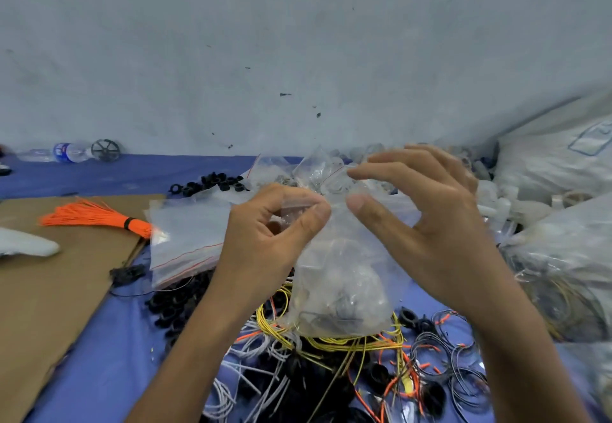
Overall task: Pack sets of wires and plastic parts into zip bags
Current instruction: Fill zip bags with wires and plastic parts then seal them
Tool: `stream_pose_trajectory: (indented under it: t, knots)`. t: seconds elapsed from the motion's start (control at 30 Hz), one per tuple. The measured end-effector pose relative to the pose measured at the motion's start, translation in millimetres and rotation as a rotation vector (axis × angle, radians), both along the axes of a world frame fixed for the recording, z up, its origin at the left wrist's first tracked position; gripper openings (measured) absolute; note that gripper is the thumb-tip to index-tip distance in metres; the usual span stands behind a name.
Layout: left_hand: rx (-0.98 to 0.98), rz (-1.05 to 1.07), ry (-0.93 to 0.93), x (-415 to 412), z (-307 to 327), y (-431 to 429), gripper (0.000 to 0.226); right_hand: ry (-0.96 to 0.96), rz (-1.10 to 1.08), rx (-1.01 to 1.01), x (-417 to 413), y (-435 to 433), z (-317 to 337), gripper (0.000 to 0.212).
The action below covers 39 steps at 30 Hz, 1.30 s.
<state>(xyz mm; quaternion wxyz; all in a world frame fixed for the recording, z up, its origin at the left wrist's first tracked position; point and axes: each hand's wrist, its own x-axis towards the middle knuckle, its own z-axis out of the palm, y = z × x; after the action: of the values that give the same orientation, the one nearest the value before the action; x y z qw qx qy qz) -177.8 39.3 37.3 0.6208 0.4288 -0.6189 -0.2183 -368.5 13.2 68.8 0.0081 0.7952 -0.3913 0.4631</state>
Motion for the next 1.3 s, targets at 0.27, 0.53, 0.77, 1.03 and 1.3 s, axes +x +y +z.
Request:
stream_pose_trajectory:
  t: [0.27, 0.53, 0.77, 1.03, 1.3]
  knots:
    - [-0.029, -0.033, -0.056, -4, 2, 3, 0.005, 0.071, 0.134, 0.132, 4, 8, 4, 0.011]
    - [-0.006, -0.027, -0.076, -1, 3, 3, 0.005, 0.08, 0.183, 0.108, 5, 6, 1, 0.006]
    - [0.015, -0.012, -0.069, 0, 1, 3, 0.003, 0.111, 0.138, 0.061, 7, 3, -3, 0.005]
    - [0.021, 0.011, -0.095, 1, 2, 2, 0.008, 0.122, 0.152, 0.118, 4, -1, -3, 0.004]
    - [0.005, 0.014, -0.118, 4, 2, 1, 0.012, 0.132, 0.147, 0.127, 1, -3, -4, 0.008]
